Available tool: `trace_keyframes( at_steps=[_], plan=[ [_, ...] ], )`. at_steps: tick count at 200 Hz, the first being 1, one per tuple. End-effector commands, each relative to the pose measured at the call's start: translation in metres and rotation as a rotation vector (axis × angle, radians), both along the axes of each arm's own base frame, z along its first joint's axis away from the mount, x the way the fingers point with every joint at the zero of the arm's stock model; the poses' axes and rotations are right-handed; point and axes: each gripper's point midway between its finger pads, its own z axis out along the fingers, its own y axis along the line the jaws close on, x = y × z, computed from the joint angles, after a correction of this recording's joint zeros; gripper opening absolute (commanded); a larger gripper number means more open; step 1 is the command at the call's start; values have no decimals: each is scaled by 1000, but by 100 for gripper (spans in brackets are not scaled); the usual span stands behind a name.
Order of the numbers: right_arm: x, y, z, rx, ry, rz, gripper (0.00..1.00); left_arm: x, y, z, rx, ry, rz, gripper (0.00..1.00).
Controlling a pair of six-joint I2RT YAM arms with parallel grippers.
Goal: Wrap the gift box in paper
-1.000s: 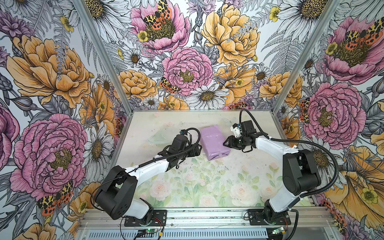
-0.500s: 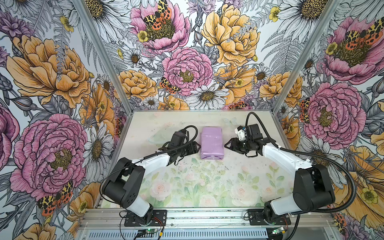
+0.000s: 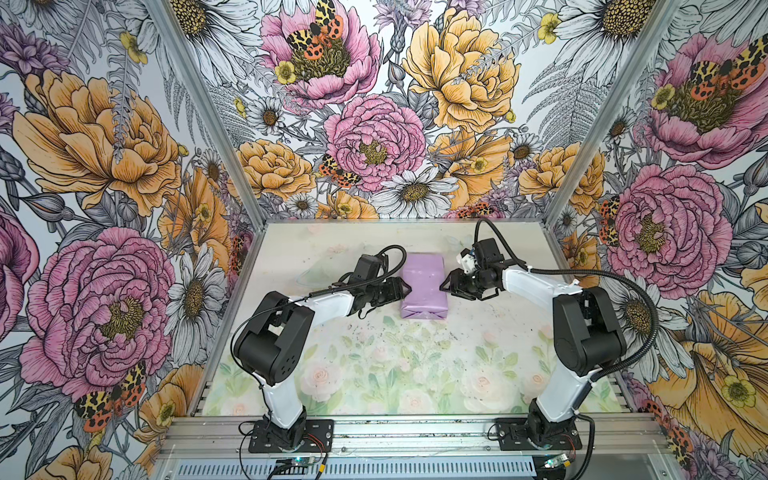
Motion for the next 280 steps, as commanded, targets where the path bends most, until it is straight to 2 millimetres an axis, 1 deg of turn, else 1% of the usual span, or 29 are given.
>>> trace_keyframes(
  at_steps=[1, 18, 31, 40, 57, 72, 88, 124, 158, 174, 190, 213, 215, 235, 244, 260, 280],
  plan=[
    [4, 15, 7, 20, -29, 62, 47, 9, -10, 16, -42, -30, -23, 62],
    [2, 19, 5, 11, -41, 89, 41, 9, -14, 21, -42, -52, -43, 57],
    [1, 23, 6, -2, -73, 118, 37, 8, -19, 24, -48, -72, -65, 51],
    [0, 26, 10, -8, -107, 138, 34, 7, -22, 26, -54, -90, -89, 45],
    [-1, 31, 20, -1, -180, 158, 29, 4, -28, 28, -48, -125, -125, 42],
    [-1, 32, 30, 7, -242, 163, 25, 0, -33, 30, -38, -166, -152, 42],
    [-6, 33, 38, -3, -304, 181, 22, -5, -38, 36, -32, -226, -178, 40],
    [-19, 33, 49, -67, -458, 231, 21, -19, -46, 51, 2, -369, -243, 40],
    [-27, 29, 60, -84, -572, 233, 21, -35, -45, 58, 24, -484, -263, 41],
    [-30, 28, 58, -102, -602, 239, 20, -42, -44, 58, 50, -522, -273, 41],
    [-37, 30, 55, -122, -641, 258, 19, -51, -45, 51, 100, -558, -291, 42],
    [-55, 32, 51, -110, -710, 269, 18, -61, -41, 42, 154, -608, -285, 42],
    [-56, 33, 53, -108, -722, 268, 18, -62, -40, 41, 155, -613, -285, 42],
    [-71, 31, 48, -122, -750, 270, 17, -72, -35, 33, 169, -638, -272, 42],
    [-78, 29, 50, -132, -777, 266, 17, -78, -36, 30, 196, -652, -280, 43],
    [-88, 26, 55, -130, -811, 254, 17, -85, -39, 30, 219, -675, -287, 43],
    [-94, 26, 63, -128, -837, 246, 17, -92, -46, 39, 210, -703, -296, 43]
  ],
)
